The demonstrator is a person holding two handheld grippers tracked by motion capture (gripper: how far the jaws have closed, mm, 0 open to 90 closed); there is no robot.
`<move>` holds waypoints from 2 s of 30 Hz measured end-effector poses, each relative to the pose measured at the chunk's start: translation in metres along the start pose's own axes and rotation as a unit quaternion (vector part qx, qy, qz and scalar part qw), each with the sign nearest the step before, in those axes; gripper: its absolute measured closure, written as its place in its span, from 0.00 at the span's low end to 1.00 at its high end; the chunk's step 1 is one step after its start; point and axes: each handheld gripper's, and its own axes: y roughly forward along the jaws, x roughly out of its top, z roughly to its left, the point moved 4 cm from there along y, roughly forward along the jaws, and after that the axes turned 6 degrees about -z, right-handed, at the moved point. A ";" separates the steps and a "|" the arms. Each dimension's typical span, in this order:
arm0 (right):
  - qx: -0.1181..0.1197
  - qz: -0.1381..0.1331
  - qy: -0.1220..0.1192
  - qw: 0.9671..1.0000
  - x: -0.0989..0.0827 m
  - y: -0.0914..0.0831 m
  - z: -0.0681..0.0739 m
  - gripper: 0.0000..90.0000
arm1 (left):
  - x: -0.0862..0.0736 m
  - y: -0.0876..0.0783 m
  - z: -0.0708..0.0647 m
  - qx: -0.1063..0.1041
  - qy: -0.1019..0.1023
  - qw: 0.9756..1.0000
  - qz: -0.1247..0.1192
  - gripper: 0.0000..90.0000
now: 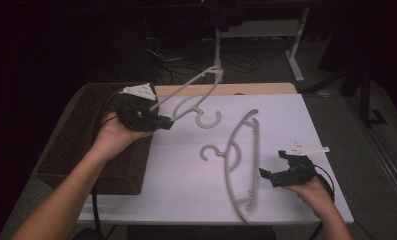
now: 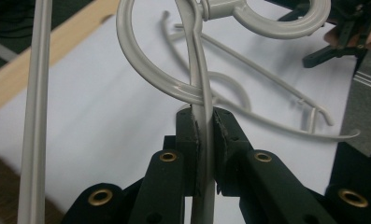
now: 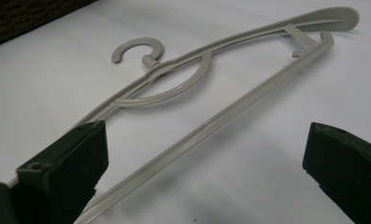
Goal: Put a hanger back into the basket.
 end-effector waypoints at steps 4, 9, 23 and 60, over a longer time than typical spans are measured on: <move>-0.002 0.000 0.003 1.000 0.000 -0.001 -0.002 0.00 | -0.012 -0.023 0.017 0.019 -0.003 1.000 0.002 0.91; -0.004 -0.001 0.004 1.000 0.000 0.000 -0.003 0.00 | -0.038 -0.049 0.039 0.040 -0.022 0.999 0.001 0.91; -0.008 0.003 0.006 1.000 -0.001 0.000 -0.005 0.00 | -0.115 -0.093 0.080 0.065 -0.087 0.994 -0.010 0.91; -0.012 0.000 0.003 1.000 0.001 -0.003 -0.006 0.00 | -0.138 -0.085 0.089 0.064 -0.133 0.988 -0.034 0.35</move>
